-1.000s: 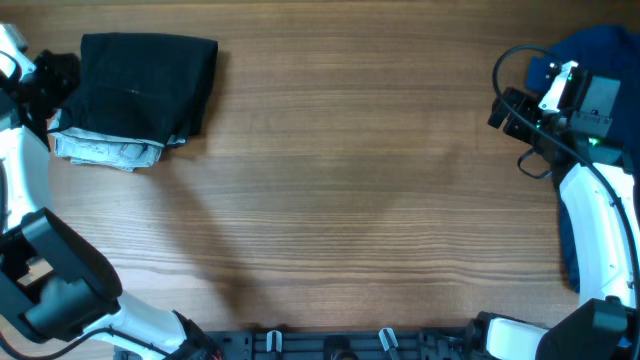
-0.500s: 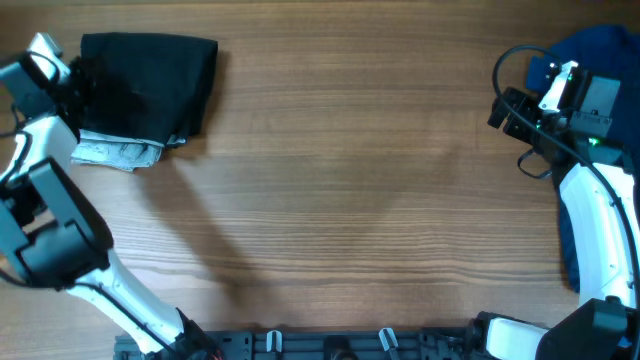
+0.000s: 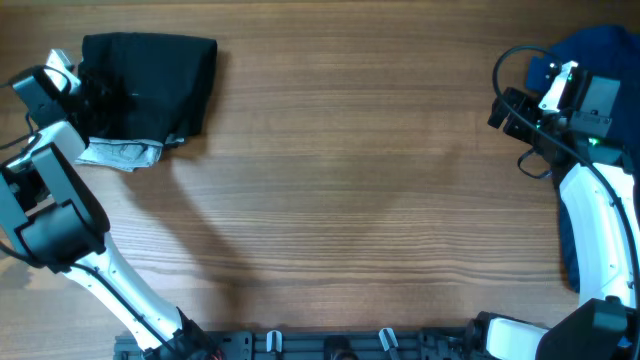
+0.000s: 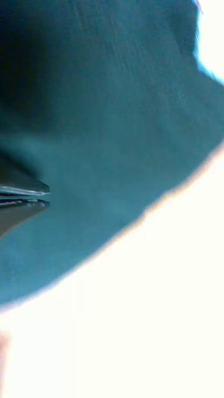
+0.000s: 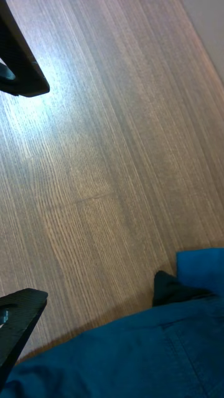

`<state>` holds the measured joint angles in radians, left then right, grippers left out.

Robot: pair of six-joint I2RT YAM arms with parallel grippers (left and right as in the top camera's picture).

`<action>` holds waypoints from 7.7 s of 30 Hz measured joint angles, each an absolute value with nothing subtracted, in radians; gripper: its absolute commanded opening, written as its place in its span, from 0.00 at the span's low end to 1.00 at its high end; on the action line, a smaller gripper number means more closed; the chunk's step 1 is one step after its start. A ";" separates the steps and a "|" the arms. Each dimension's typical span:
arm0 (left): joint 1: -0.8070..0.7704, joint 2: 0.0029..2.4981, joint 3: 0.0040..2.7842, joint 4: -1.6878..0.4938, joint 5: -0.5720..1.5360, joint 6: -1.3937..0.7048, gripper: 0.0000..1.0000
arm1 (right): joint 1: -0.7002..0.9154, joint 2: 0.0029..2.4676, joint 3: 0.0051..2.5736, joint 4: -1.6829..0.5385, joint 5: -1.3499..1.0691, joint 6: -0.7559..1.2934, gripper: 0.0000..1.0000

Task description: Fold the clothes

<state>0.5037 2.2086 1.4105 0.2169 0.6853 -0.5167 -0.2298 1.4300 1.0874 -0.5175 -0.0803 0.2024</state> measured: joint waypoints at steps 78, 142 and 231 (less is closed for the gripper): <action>0.255 2.268 1.346 0.441 0.646 -0.877 0.06 | -0.230 1.430 1.087 -0.517 -0.077 0.199 1.00; -0.032 1.722 1.411 -0.344 0.438 -0.683 0.34 | -0.230 1.430 1.087 -0.517 -0.077 0.199 1.00; -0.136 1.722 1.411 -0.445 0.228 -0.625 1.00 | 0.041 0.062 0.314 -0.086 -0.096 0.305 1.00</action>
